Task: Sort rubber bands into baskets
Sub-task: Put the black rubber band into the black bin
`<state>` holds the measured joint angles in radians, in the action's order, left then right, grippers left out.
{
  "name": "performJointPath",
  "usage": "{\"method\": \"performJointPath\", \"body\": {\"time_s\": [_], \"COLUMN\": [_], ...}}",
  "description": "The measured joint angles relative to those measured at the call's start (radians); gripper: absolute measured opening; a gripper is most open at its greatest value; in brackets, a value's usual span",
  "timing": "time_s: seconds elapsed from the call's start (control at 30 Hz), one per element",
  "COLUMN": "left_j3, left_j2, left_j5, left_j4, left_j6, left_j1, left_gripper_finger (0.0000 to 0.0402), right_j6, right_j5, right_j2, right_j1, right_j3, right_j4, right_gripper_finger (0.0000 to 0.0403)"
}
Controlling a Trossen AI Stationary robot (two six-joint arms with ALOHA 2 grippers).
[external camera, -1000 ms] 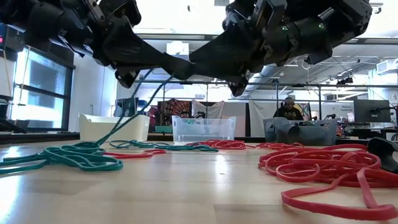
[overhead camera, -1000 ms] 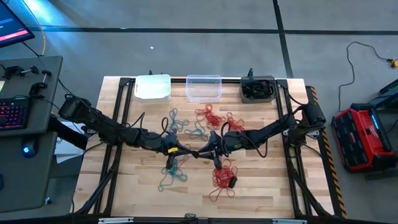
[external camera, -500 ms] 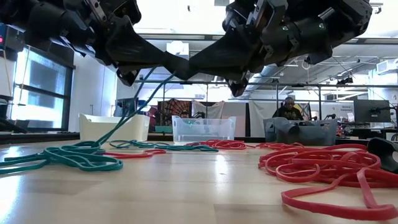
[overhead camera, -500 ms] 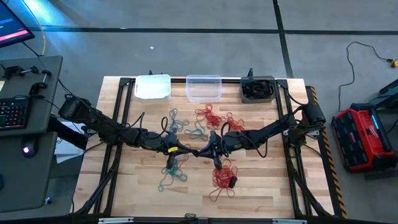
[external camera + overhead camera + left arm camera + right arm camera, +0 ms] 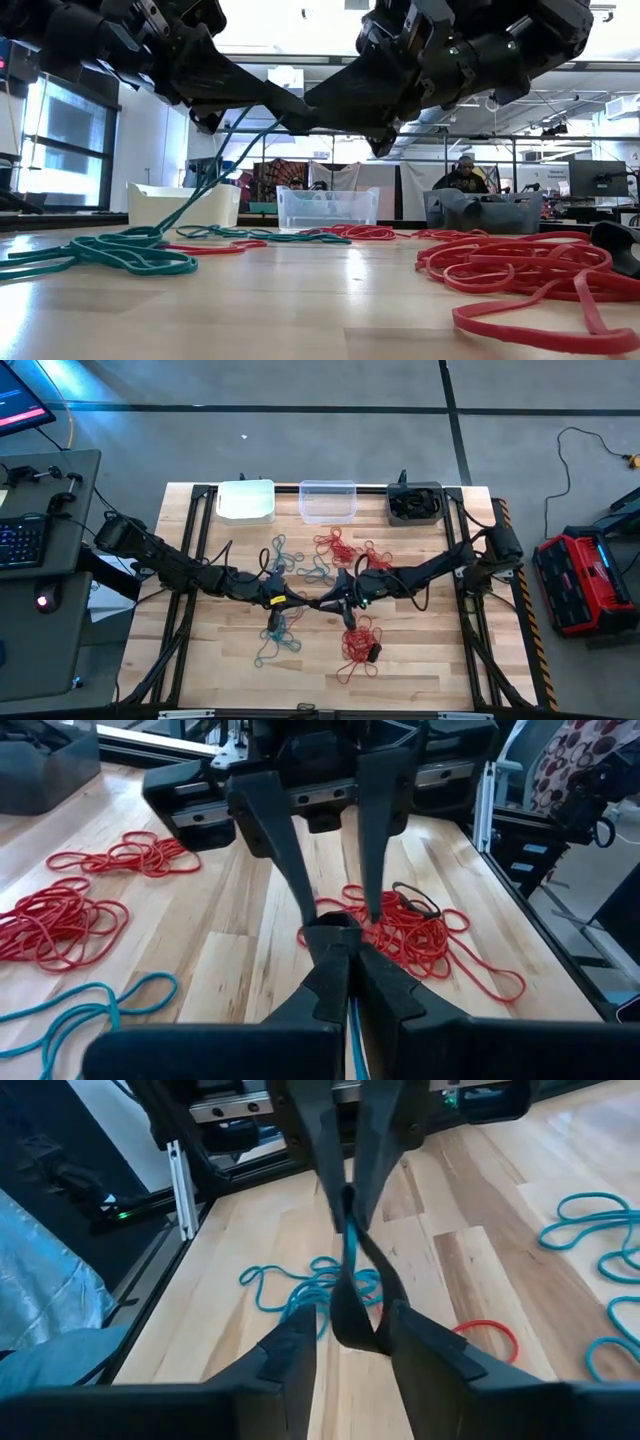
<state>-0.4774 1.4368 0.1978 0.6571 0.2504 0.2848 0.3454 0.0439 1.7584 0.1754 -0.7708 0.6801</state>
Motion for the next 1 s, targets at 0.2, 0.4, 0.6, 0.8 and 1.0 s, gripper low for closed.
{"method": "performJointPath", "body": {"time_s": [0.2, 0.4, 0.6, 0.8, 1.0], "left_j3": [0.0, 0.0, 0.0, 0.0, 0.0], "left_j2": [0.0, 0.0, 0.0, 0.0, 0.0], "left_j5": [0.0, 0.0, 0.0, -0.005, -0.001], "left_j4": [-0.003, 0.0, 0.0, 0.0, -0.005], "left_j6": [0.0, -0.002, -0.018, -0.019, -0.019], "left_j1": [0.0, 0.0, 0.0, 0.0, 0.0], "left_gripper_finger": [0.0001, 0.0001, 0.0001, 0.0002, 0.0031], "right_j6": [-0.005, -0.006, -0.014, -0.013, -0.02], "right_j5": [0.063, 0.064, 0.065, 0.065, 0.065], "right_j2": [0.035, 0.036, 0.037, 0.036, 0.035], "right_j1": [-0.013, -0.013, -0.013, -0.013, -0.013], "right_j3": [0.0, 0.0, 0.0, 0.0, 0.0], "right_j4": [0.036, 0.051, 0.052, 0.051, 0.05], "right_gripper_finger": [0.0094, 0.0062, 0.0009, 0.0002, 0.0001]}}
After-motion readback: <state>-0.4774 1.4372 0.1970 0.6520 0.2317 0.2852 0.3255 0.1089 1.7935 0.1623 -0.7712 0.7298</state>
